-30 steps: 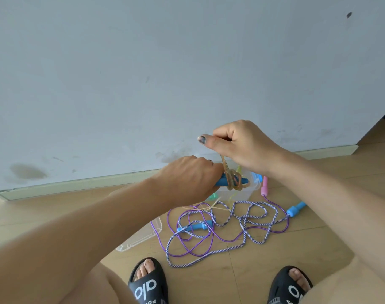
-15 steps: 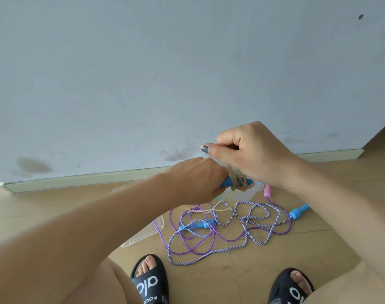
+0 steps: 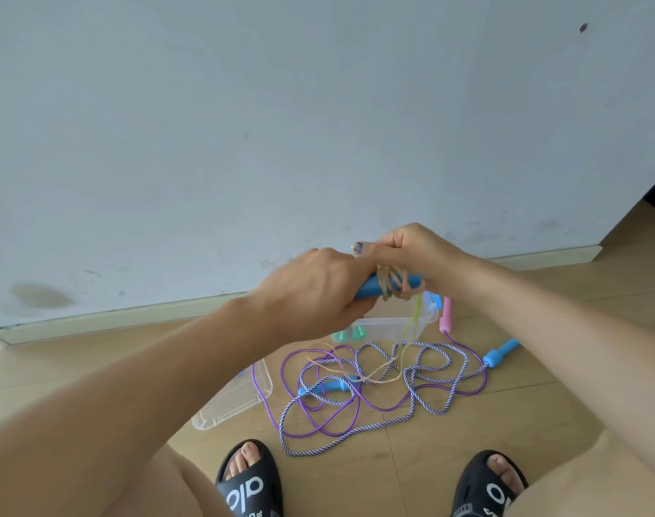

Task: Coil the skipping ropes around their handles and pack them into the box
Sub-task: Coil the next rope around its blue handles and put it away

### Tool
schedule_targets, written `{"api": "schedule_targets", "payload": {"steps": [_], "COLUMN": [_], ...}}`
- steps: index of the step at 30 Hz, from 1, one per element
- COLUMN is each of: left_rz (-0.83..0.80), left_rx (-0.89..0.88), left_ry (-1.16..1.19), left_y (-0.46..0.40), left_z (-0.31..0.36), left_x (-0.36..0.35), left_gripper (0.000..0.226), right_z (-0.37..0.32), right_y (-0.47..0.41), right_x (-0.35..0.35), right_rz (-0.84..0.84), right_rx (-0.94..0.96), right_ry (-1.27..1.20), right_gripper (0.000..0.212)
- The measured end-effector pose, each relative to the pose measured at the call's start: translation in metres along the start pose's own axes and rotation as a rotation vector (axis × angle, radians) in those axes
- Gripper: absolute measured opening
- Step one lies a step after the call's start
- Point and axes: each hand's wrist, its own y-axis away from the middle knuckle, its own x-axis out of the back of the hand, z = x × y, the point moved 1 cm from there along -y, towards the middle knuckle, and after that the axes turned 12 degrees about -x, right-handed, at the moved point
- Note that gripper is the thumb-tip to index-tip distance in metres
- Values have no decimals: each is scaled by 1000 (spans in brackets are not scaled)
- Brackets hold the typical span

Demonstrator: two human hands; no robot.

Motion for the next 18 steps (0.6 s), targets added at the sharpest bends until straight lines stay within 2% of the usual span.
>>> {"api": "schedule_targets", "payload": {"steps": [1,3,5,10,14,18], "left_rz": [67,140,137,70,-20,-189], "left_rx": [32,180,307,412,499,468], "left_ry": [22,49,69,111,33,-108], "left_y": [1,2,2,3,5,2], "left_z": [-1,-6,-14,-27,-38,-33], "left_x": [4,7,6,2,0,-8], "left_gripper": [8,25,35,26,16,19], "right_z": [1,2,4,4,2,-5], "right_y": [0,1,2,16,33,42], "right_x": [-3,-10,-20,-33,-42,-45], "right_rz": [-17,39,80,156,264,363], "right_rx": [-20,-57,-88,-165,-67,103], "right_ry": [-59,-7,-6,-6,309,559], "right_gripper": [47,33,41,51,50,47]}}
